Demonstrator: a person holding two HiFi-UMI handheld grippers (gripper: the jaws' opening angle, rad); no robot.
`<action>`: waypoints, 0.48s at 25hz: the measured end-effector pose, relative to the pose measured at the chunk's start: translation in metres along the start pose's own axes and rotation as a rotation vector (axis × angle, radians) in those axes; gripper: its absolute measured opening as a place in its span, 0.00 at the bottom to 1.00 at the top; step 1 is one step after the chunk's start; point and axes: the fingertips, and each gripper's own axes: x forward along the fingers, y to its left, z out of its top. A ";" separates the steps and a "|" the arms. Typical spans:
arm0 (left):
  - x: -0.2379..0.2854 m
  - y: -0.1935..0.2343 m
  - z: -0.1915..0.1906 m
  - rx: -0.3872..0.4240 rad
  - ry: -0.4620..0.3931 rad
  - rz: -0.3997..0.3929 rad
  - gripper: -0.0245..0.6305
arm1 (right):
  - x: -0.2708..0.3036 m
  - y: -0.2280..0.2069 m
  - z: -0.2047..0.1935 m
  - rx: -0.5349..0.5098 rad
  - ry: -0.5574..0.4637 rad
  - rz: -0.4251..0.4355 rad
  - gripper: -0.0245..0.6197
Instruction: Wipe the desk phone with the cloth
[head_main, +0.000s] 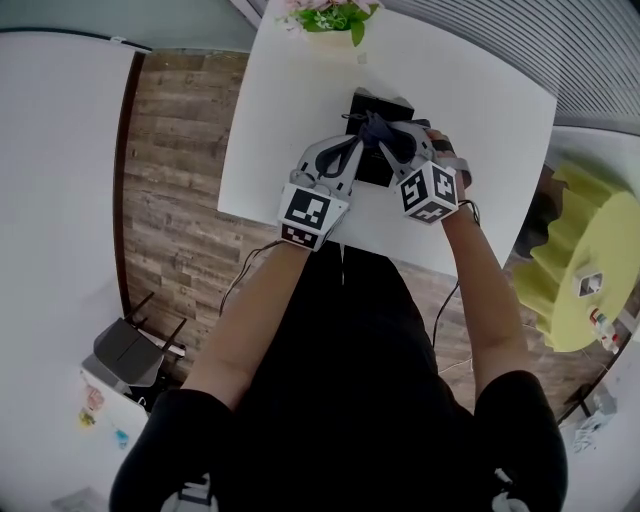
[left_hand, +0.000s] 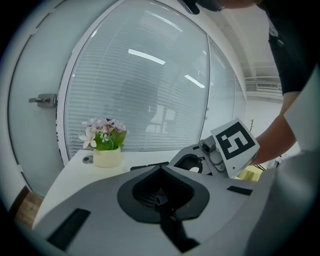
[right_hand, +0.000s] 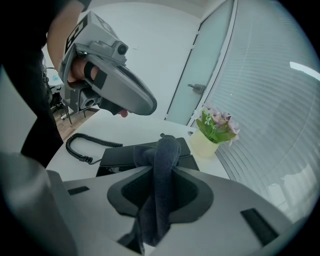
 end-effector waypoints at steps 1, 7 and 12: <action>-0.001 -0.001 -0.001 0.001 0.002 -0.003 0.05 | 0.000 0.003 0.000 0.003 0.001 0.000 0.21; -0.005 -0.008 -0.007 0.000 0.001 -0.018 0.05 | -0.002 0.014 -0.002 0.021 0.007 -0.014 0.21; -0.013 -0.013 -0.013 -0.005 0.003 -0.030 0.05 | -0.003 0.034 -0.006 0.024 0.021 0.000 0.21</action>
